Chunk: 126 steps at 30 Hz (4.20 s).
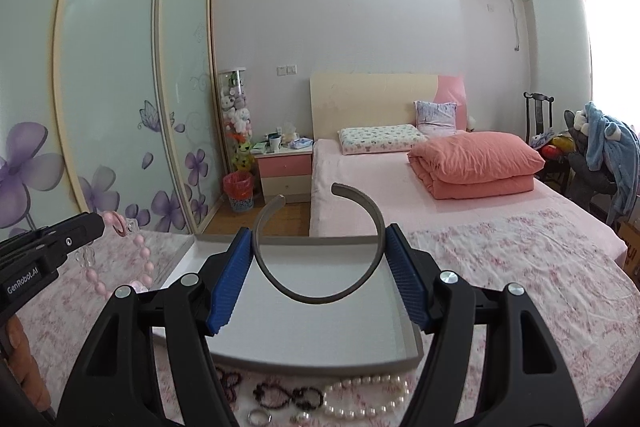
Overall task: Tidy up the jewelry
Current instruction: 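Carry the pink bracelet into the gray tray with the left tool while the right tool releases the cuff there, then grasp the pearl earring with the left tool while the right tool grasps the white pearl necklace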
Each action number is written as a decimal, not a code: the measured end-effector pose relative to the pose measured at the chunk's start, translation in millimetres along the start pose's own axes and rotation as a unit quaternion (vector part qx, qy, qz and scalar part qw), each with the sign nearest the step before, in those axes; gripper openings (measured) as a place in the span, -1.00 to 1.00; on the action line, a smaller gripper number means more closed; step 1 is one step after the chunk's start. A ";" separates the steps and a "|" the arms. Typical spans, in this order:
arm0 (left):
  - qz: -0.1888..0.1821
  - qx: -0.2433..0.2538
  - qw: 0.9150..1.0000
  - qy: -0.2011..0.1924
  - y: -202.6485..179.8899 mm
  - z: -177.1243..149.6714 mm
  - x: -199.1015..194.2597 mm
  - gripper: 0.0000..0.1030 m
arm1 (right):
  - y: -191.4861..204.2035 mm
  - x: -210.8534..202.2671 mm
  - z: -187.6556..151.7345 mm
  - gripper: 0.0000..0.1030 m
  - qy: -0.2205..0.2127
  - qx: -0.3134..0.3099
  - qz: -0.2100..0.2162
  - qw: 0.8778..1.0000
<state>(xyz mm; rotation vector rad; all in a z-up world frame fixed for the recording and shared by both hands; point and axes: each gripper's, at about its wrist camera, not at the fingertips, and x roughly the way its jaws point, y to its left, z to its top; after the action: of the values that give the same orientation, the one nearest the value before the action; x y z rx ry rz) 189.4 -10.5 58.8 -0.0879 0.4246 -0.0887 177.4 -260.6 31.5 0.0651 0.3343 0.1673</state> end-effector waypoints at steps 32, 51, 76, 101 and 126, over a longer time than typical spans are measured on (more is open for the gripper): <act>0.012 -0.029 0.995 0.099 33.1 -22.9 126.1 -0.49 | -13.4 111.0 -26.1 0.41 0.173 0.052 0.007 0.983; 0.035 -0.040 0.994 0.097 69.1 -68.6 10.6 0.05 | -57.6 34.7 -75.3 0.09 0.211 0.022 -0.032 0.977; 0.013 0.021 0.981 0.193 43.7 -125.2 23.0 0.21 | -53.1 41.1 -107.1 -0.79 0.269 0.001 -0.052 0.962; 0.041 0.035 0.970 0.236 30.1 -135.4 60.5 -0.35 | -64.7 44.3 -105.4 -0.79 0.266 0.033 -0.059 0.962; 0.066 -0.006 0.971 0.231 52.7 -131.4 61.9 -0.73 | -63.9 42.3 -104.8 -0.79 0.266 0.039 -0.053 0.962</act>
<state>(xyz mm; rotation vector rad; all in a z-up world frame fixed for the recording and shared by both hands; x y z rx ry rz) 194.7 26.6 -91.1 -0.0504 0.8955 0.0268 191.8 -312.3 -86.7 0.0794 0.8805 0.0611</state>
